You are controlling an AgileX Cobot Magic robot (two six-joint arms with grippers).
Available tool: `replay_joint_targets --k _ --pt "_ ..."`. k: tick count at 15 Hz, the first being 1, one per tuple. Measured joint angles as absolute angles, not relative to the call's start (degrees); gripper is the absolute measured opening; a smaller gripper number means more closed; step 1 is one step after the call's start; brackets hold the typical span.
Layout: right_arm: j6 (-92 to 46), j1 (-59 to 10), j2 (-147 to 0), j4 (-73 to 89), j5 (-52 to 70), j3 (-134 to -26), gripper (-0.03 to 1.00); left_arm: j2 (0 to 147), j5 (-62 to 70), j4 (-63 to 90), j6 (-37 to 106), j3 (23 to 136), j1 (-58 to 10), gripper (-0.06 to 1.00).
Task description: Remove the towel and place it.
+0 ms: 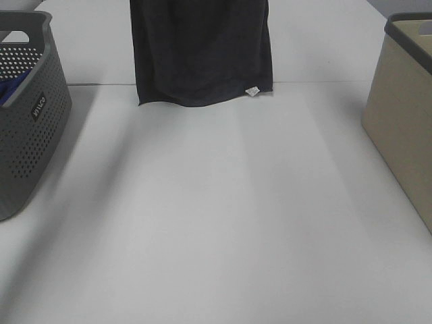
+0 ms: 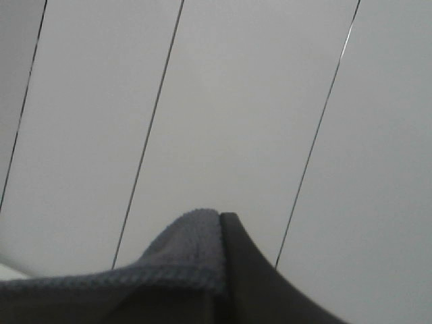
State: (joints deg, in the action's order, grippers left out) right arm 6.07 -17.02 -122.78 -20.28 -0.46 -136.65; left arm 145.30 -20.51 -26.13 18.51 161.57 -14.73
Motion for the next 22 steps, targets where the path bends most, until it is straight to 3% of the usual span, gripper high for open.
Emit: replay_joint_targets --k 6,15,18,22 --pt "6.2 -16.9 -122.8 -19.3 -5.8 -136.7 0.01 145.3 -22.6 -25.4 18.5 161.7 -14.2 0.00" --pt "6.3 -16.2 -122.7 -16.1 6.0 -136.7 0.01 145.2 -20.2 -26.3 18.3 161.7 -14.1 0.00" --pt "6.3 -16.2 -121.5 -11.6 16.6 -136.7 0.01 145.1 -14.5 -26.5 12.1 161.7 -14.1 0.00" --pt "6.1 -16.4 -115.7 -7.9 34.5 -136.7 0.01 142.7 11.5 -25.7 5.9 161.7 -17.2 0.00"
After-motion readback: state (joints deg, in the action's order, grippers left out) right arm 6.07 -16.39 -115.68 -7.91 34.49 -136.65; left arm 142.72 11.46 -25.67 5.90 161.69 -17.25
